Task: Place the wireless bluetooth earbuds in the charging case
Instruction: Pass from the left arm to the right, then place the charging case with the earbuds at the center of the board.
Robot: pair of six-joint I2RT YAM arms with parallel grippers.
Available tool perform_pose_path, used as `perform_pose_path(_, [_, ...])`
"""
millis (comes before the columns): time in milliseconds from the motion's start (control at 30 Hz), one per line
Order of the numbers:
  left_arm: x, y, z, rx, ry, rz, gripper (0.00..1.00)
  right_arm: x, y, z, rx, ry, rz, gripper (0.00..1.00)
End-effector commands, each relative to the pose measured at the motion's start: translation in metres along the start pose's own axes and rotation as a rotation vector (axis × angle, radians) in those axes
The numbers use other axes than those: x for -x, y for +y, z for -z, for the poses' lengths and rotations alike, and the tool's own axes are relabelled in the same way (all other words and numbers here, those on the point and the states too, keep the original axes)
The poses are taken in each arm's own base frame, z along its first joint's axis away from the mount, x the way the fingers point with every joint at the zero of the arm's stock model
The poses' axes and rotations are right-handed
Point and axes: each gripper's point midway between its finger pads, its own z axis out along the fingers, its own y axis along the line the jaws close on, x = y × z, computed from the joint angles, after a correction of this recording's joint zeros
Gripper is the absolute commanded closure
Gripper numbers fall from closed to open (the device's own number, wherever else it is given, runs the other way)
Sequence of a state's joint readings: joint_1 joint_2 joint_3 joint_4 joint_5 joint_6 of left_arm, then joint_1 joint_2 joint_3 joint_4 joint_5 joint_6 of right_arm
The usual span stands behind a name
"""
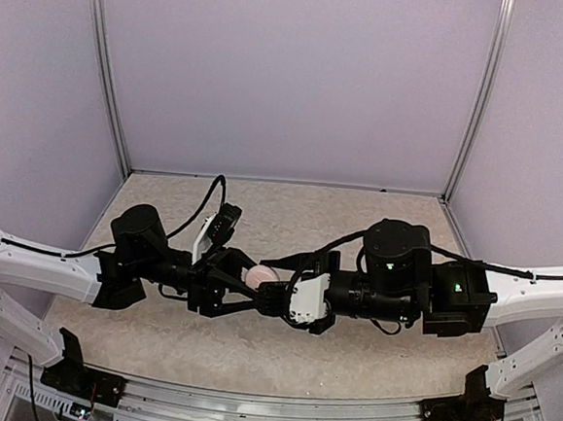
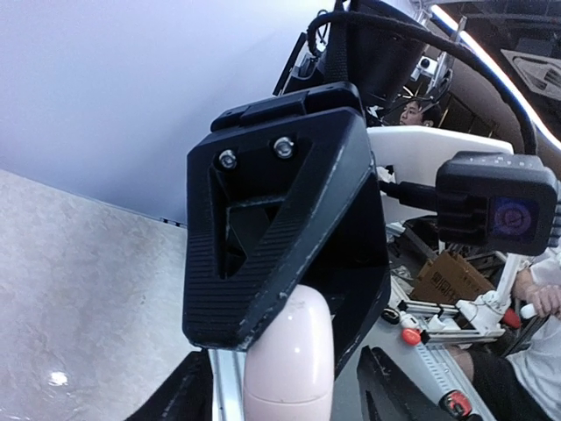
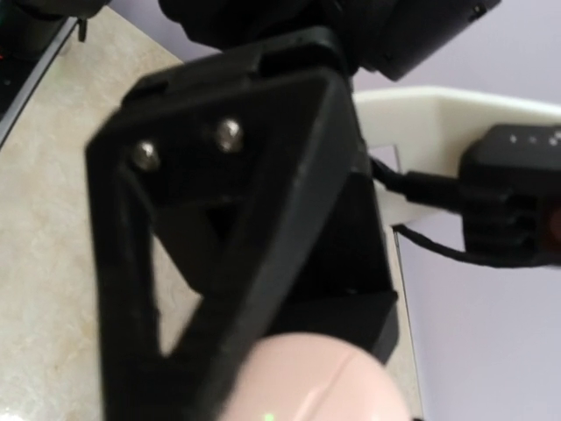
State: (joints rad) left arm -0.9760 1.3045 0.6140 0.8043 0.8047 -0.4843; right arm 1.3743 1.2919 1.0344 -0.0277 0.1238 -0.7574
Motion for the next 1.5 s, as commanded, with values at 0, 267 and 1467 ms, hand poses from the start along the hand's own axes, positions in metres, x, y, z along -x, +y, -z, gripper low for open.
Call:
perform_pose_path(0, [0.012, 0.002, 0.007, 0.031, -0.05, -0.034, 0.35, 0.0, -0.016, 0.005, -0.074, -0.022, -0.063, 0.57])
perform_pose_path(267, [0.034, 0.048, 0.064, 0.342, -0.209, -0.036, 0.01, -0.049, -0.066, 0.003, -0.147, -0.059, -0.341, 0.58])
perform_pose_path(1467, [0.056, 0.163, 0.249, 1.239, -0.452, 0.205, 0.01, -0.348, -0.078, -0.271, 0.091, 0.178, -1.073, 0.57])
